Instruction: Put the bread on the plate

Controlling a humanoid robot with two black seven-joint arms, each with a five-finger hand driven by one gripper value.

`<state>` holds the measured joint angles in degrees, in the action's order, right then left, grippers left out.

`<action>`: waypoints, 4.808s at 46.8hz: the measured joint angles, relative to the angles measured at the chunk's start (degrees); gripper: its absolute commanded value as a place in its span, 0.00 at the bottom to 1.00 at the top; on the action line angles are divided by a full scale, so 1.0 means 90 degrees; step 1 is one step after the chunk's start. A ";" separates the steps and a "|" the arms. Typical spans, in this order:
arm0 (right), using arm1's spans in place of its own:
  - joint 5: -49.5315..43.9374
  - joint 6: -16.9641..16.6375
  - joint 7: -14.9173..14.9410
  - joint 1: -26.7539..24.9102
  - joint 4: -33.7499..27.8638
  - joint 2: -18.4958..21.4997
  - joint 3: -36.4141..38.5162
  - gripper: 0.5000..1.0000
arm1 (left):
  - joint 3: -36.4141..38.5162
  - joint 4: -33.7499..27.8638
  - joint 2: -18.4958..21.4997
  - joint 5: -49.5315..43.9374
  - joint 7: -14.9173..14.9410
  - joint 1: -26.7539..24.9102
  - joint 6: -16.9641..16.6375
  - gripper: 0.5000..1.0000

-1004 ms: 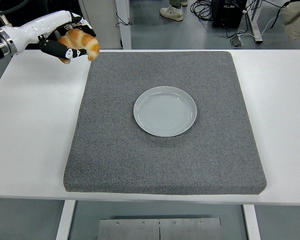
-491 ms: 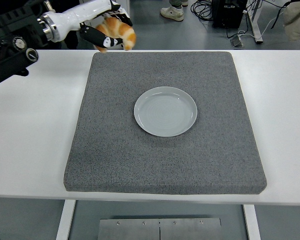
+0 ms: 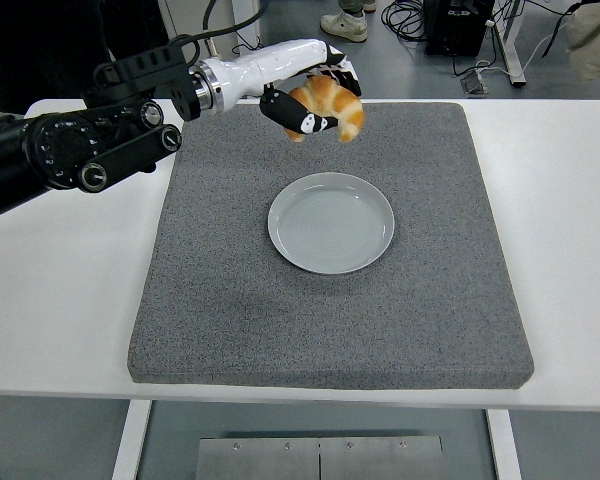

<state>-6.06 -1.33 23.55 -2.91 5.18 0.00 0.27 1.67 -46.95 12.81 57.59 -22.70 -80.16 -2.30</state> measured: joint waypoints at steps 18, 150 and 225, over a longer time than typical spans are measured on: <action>0.0000 0.0002 0.0000 -0.0002 0.0010 0.0000 0.0000 1.00 | 0.0797 0.0109 -0.0500 -0.0047 -0.0243 0.0529 -0.0491 0.00; 0.0000 0.0001 0.0000 -0.0006 0.0010 0.0000 0.0000 1.00 | 0.0719 0.0980 -0.0925 -0.1011 -0.0239 0.1650 -0.0701 0.93; 0.0000 0.0000 0.0000 -0.0006 0.0020 0.0000 0.0010 1.00 | -0.3117 0.0910 -0.0081 -0.4691 0.0343 0.1921 0.0699 0.94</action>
<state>-6.06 -1.33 23.55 -2.96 5.36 0.00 0.35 -26.39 -38.76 12.08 15.37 -19.61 -62.87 3.98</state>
